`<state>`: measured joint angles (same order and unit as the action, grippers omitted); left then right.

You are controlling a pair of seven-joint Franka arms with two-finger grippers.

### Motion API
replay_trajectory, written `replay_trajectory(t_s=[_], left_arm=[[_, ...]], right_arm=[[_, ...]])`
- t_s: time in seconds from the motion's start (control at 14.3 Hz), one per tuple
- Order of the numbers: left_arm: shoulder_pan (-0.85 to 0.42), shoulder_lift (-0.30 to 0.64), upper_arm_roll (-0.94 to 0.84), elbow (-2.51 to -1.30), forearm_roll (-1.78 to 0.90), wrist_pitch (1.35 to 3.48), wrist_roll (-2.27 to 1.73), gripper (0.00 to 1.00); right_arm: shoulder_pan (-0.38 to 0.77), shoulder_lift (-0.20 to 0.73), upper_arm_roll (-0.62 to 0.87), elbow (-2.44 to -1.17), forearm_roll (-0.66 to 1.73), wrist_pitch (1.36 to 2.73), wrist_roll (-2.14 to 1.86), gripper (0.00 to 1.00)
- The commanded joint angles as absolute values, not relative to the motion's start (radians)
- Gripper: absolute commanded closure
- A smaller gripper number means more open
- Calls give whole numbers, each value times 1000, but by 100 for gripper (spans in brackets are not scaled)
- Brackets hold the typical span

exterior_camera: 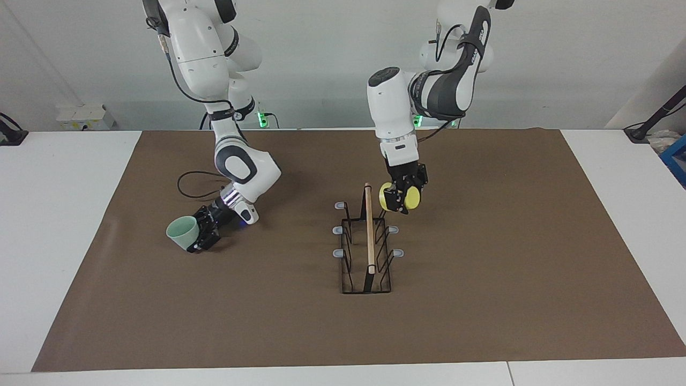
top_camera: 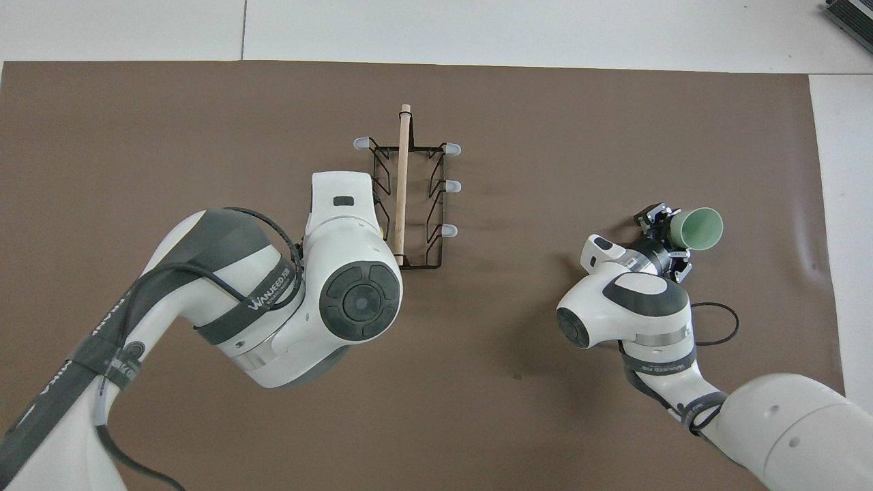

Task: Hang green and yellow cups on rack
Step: 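Carry the yellow cup with the left gripper onto a rack peg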

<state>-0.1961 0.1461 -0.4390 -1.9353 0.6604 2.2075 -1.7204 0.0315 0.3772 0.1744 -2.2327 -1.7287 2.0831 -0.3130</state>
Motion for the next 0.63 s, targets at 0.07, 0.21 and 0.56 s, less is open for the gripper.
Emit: replay_trajectory(t_s=[0.07,0.21,0.56], left_arm=[[-196,109,-469,-1977,669,2218,-1738,100],[-195,118,-476,-1964,660,2220,-1726,5],[-187,159,-474,-1849,652,2126,-1668,0]], right_arm=[[12,342,184,-2243,-1747,2106,-305,100],[23,307,187,-2227,-1610,2109,-345,100],[21,238,199,-2132,-1151,2197,-569,100]])
